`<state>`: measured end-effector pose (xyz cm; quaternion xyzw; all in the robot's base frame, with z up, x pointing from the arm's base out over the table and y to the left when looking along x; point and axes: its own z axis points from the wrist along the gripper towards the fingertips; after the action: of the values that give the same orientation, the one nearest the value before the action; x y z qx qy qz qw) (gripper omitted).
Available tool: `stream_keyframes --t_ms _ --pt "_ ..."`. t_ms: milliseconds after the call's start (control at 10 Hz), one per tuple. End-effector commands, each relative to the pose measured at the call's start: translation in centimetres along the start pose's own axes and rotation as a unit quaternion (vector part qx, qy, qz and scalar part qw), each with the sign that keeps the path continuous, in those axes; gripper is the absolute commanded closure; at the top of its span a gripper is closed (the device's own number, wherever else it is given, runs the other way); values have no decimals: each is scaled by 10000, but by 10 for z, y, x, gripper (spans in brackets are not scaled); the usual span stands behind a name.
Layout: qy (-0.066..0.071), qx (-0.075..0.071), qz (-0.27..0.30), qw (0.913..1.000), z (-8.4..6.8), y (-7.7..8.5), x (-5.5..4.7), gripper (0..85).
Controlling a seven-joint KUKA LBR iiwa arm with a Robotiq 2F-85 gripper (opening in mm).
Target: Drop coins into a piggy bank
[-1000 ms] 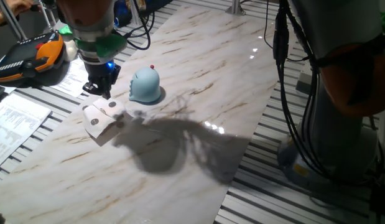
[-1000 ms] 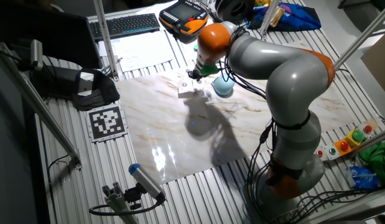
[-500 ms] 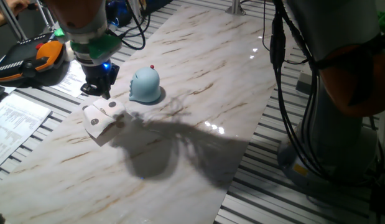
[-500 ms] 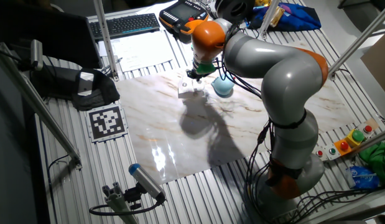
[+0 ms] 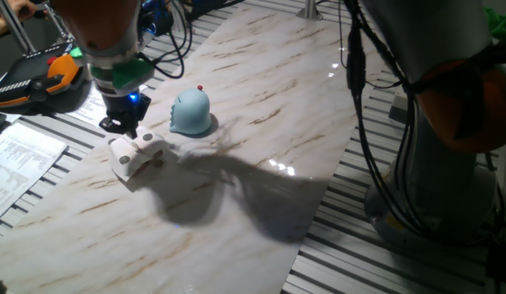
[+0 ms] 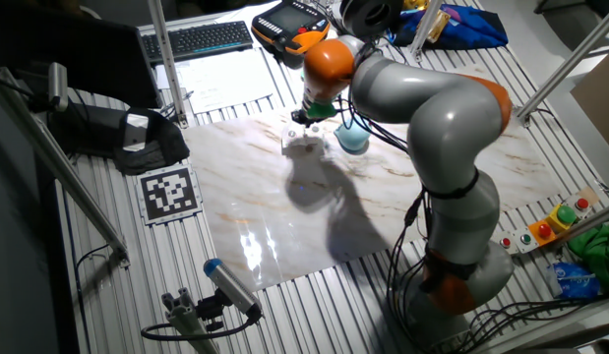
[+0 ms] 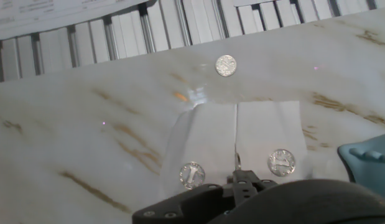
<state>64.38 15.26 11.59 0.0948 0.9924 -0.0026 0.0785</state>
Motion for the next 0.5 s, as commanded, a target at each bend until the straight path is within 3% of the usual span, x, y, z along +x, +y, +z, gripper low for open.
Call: stream_keyframes --t_ms 0,200,400 --pt "38 58 35 10000 0 0 -1 850" --pt "126 194 111 9997 1 -1 -4 850" --pt "35 112 27 9999 6 -3 1 850"
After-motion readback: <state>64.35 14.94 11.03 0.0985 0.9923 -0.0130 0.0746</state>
